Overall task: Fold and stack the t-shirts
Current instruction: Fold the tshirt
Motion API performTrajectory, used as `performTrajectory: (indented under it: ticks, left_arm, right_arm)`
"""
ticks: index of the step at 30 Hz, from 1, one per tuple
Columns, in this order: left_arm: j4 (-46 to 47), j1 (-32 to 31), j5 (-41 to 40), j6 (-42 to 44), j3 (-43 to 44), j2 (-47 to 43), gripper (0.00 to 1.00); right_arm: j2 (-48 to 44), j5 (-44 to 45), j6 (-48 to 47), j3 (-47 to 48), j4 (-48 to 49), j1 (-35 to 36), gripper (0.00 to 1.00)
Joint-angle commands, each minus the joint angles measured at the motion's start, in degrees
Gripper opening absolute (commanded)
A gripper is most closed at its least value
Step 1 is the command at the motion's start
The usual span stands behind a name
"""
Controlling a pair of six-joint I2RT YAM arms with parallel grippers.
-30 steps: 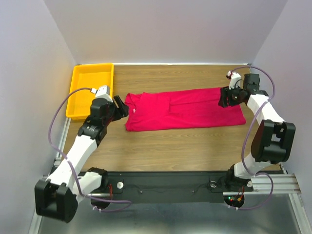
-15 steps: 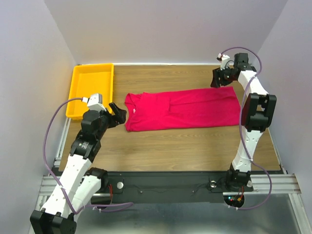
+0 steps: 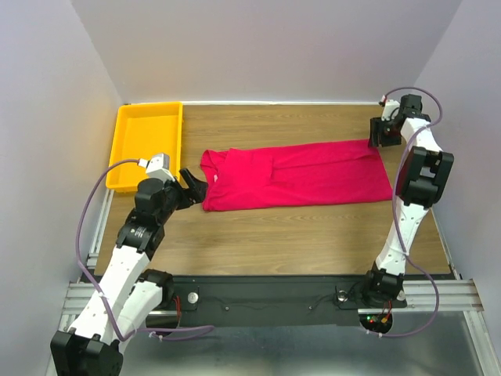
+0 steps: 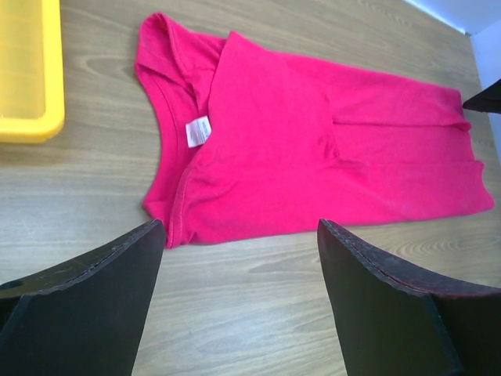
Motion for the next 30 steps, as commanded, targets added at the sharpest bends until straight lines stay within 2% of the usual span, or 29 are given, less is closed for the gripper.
performTrajectory:
  ticks: [1, 11, 14, 15, 17, 18, 20, 22, 23, 26, 29, 30]
  left_arm:
    - [3.37, 0.35, 1.47, -1.03, -0.94, -0.63, 0.90]
    - [3.46, 0.35, 1.91, -1.29, -0.94, -0.28, 0.89]
    - [3.37, 0.35, 1.91, -1.30, -0.85, -0.46, 0.89]
    - [3.19, 0.35, 1.91, -1.21, -0.85, -0.63, 0.89]
    - [3.19, 0.35, 1.82, -1.38, -0.76, -0.72, 0.89]
    - [3.19, 0.35, 1.82, -1.38, -0.76, -0.81, 0.89]
    - [3.28, 0.35, 1.82, -1.38, -0.76, -0.81, 0.89]
    - [3.19, 0.35, 2.09, -1.65, -0.76, -0.72, 0.89]
    - [3.19, 0.35, 2.09, -1.73, -0.68, -0.89, 0.89]
    - [3.63, 0.35, 2.87, -2.26, -0.85, -0.98, 0.89]
    - [4.77, 0.35, 4.28, -2.88, -1.55, -0.98, 0.89]
    - [4.77, 0.44, 4.81, -3.14, -1.73, -0.90, 0.89]
  right_arm:
    - [2.28, 1.16, 2.32, 4.65, 0.25, -0.49, 0.63]
    - [5.10, -4.03, 5.13, 4.30, 0.16, -1.11, 0.60]
    - [5.45, -3.95, 5.49, 3.42, 0.25, -1.28, 0.47]
    - [5.63, -3.86, 5.75, 3.16, 0.25, -1.63, 0.39]
    - [5.54, -3.24, 5.75, 2.55, 0.25, -1.81, 0.33]
    - [5.46, -2.81, 5.84, 2.28, 0.25, -2.16, 0.24]
    - [5.19, -2.63, 5.58, 1.32, 0.25, -2.51, 0.19]
    - [4.23, -2.36, 5.05, 0.35, 0.25, -3.21, 0.03]
    - [3.79, -2.10, 4.96, -0.44, 0.34, -3.48, 0.01]
    - [0.99, -1.05, 3.82, -4.83, 1.04, -4.71, 0.01]
    - [-3.92, 1.50, 2.60, -11.76, 2.88, -6.37, 0.00]
    - [-5.52, 2.20, 2.15, -16.83, 4.45, -7.16, 0.00]
